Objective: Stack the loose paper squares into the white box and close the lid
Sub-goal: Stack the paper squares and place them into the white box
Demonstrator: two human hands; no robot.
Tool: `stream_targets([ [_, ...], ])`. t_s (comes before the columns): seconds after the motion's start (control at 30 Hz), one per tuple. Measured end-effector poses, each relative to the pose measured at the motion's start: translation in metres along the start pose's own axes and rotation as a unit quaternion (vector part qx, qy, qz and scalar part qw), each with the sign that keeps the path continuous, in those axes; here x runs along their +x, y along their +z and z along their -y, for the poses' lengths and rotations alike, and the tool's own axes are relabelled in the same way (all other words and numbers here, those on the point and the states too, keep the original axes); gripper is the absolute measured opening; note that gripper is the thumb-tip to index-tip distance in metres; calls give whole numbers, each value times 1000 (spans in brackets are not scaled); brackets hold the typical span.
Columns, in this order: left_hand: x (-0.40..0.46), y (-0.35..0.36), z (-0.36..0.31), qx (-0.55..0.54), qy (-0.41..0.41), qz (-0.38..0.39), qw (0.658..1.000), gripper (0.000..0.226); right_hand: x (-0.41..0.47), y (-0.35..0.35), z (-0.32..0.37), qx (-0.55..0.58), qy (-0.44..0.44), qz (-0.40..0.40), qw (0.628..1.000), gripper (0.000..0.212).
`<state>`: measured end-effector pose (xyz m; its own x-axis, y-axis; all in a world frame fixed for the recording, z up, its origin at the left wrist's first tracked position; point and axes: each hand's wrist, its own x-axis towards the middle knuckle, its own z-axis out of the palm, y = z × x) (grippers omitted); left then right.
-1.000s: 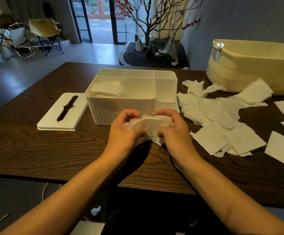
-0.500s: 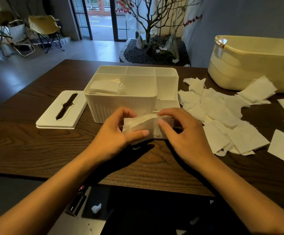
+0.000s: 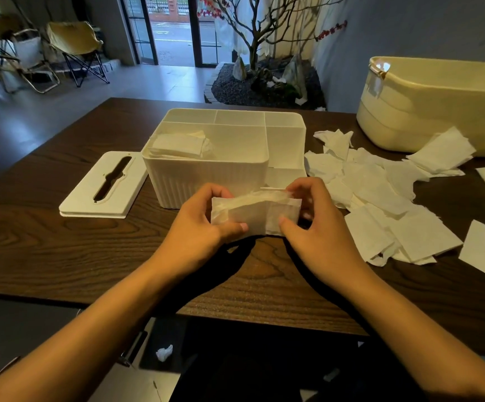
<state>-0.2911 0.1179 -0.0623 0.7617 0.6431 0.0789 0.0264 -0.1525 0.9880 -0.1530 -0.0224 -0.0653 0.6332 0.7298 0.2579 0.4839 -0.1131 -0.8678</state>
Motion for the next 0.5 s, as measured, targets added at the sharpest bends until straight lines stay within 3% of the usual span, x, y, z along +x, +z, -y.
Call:
stream_targets([
  [0.1,2,1,-2,-41,-6,-10,999,34,2,6,1,102,50,-18,993,60],
  [0.2,3,4,-3,-41,-9,-7,999,29,6,11,1,93,56,-11,994,62],
  [0.4,-3,6,2,-29,-25,-13,999,17,11,7,0,-17,30,58,998,31],
  [0.5,-5,2,0,28,-5,9,1000,17,13,-4,-2,-50,25,94,994,19],
])
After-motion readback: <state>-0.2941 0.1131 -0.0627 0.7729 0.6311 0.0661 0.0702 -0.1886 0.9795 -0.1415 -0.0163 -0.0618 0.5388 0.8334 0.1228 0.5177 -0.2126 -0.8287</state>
